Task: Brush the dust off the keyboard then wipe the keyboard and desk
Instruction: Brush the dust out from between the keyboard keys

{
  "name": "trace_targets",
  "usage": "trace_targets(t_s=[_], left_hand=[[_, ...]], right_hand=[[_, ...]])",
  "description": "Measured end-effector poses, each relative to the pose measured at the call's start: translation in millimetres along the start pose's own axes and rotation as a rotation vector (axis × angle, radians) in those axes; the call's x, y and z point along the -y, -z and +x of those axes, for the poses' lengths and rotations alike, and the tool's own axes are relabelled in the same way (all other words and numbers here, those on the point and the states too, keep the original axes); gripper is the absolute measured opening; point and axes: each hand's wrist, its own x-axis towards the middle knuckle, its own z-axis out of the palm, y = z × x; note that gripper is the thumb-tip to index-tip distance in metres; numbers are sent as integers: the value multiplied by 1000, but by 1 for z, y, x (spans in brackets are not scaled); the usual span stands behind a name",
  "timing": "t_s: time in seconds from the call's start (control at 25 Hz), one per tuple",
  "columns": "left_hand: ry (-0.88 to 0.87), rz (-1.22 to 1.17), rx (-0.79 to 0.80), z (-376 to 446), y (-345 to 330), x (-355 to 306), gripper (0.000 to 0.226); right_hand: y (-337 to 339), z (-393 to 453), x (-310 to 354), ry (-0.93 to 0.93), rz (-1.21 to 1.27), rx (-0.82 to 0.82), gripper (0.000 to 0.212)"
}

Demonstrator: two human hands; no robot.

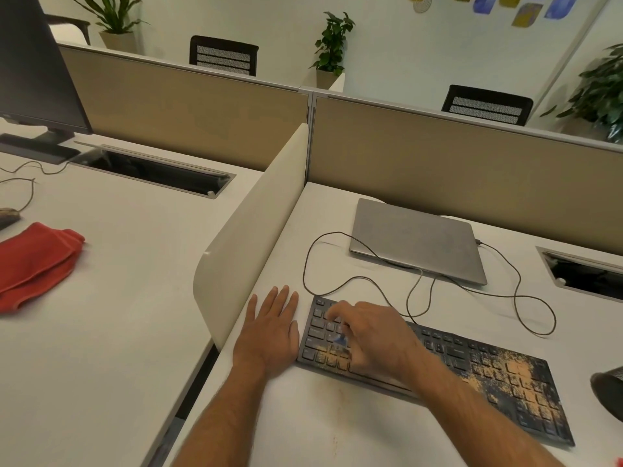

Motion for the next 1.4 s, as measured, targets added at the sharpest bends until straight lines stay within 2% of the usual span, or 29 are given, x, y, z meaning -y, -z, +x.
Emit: trace_targets(t_s=[0.16, 0.32, 0.48, 0.64, 0.84, 1.04, 1.24, 1.4], left_hand=[[0, -1, -6, -1, 0, 1, 69], [2, 0, 5, -1, 1, 0, 71], [0, 9, 6, -1, 1, 0, 72], [3, 1, -2, -1, 1, 0, 71], [-2, 7, 5, -1, 2, 0, 72], [5, -4, 5, -1, 1, 0, 72], [7, -4, 10, 0, 2, -1, 72], [11, 1, 17, -1, 3, -1, 73]], right_hand=[[-5, -2, 1, 6, 80, -38, 41], [-4, -7, 3, 55, 24, 2, 48], [-6, -7, 8, 65, 109, -49, 39], [-10, -12, 13, 107, 33, 43, 49], [-4, -14, 6, 75, 67, -17, 35], [-8, -17, 12, 116, 24, 63, 48], [-9, -20, 7, 89, 91, -9, 42], [-13, -25, 9, 106, 73, 55, 41]])
